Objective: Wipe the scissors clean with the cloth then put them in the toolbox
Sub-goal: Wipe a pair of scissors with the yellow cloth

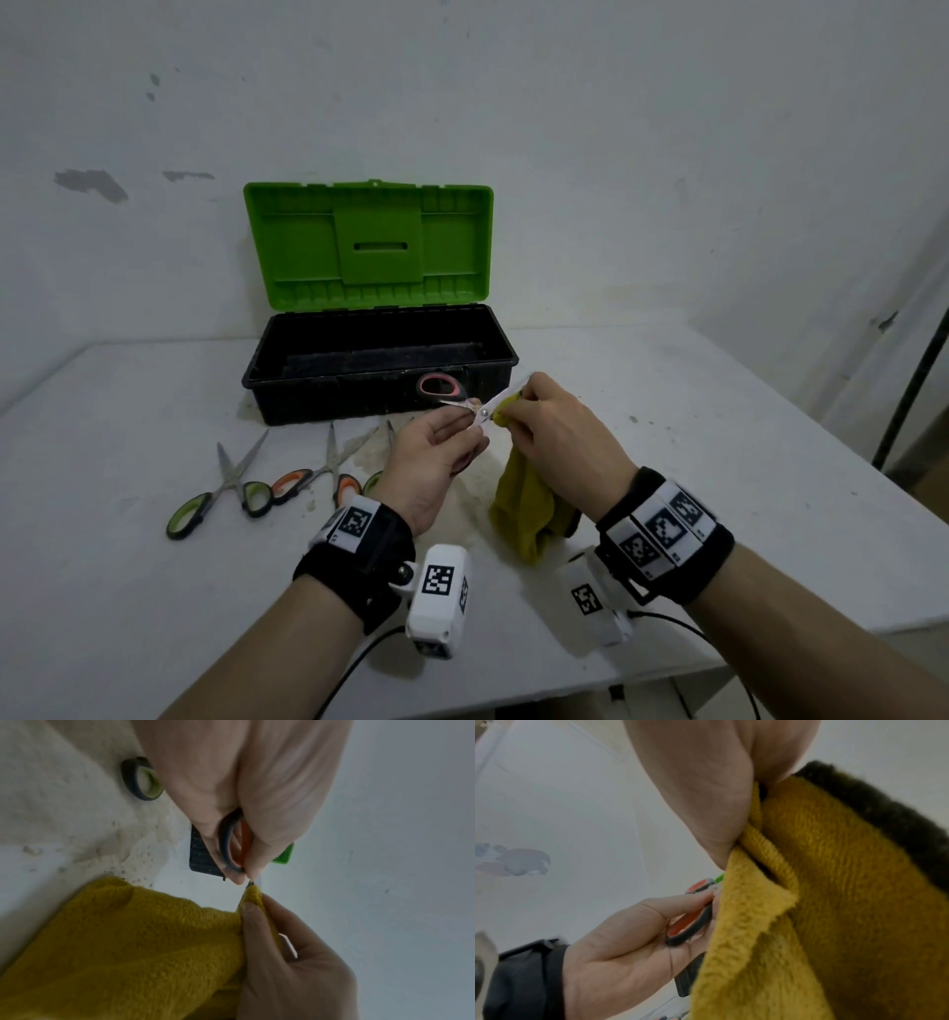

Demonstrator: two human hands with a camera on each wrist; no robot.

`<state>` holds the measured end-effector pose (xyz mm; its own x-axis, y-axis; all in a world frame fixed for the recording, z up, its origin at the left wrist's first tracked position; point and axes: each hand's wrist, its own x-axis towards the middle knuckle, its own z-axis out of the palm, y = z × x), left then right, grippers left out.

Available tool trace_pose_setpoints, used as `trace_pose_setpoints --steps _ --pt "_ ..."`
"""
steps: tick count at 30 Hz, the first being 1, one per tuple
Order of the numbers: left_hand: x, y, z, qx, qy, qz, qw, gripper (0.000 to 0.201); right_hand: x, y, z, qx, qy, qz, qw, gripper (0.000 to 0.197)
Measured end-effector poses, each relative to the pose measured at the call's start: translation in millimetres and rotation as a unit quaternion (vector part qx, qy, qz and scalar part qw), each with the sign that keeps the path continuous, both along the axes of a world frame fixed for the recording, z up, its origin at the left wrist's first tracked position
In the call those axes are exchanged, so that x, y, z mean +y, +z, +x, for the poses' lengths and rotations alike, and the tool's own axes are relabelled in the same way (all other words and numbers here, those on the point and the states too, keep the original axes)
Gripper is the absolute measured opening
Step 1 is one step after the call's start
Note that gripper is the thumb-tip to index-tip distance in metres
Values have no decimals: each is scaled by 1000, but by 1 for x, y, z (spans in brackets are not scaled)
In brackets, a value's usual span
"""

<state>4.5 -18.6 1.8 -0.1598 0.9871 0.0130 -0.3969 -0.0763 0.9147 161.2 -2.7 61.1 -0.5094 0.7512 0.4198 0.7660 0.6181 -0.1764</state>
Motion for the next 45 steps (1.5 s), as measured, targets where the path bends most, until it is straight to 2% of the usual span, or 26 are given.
trace_pose_setpoints --steps 6,11,18,22,26,32,35,41,45 --pt "-2 1 10 75 -18 56 995 31 -9 7 -13 -8 38 16 999 20" --pt "-5 -1 7 57 23 44 997 30 -1 6 -3 -50 4 -17 999 23" --pt "-5 1 11 68 -1 59 996 31 -5 6 -9 -2 34 9 999 19" --pt "-8 -1 9 60 3 49 997 33 -1 9 -3 -27 21 -6 999 22" --pt "-8 1 14 110 -9 55 992 28 -5 8 -9 -24 58 15 998 18" --pt "-9 2 8 98 42 45 993 35 6 8 9 9 4 2 1000 18" --pt "-9 4 11 108 41 50 992 35 4 10 8 42 18 6 999 18" --pt "-10 6 17 122 44 69 989 34 -4 -4 -5 -7 55 18 998 13" --pt "-12 2 16 154 47 64 985 37 -4 -3 -3 -30 79 10 996 24"
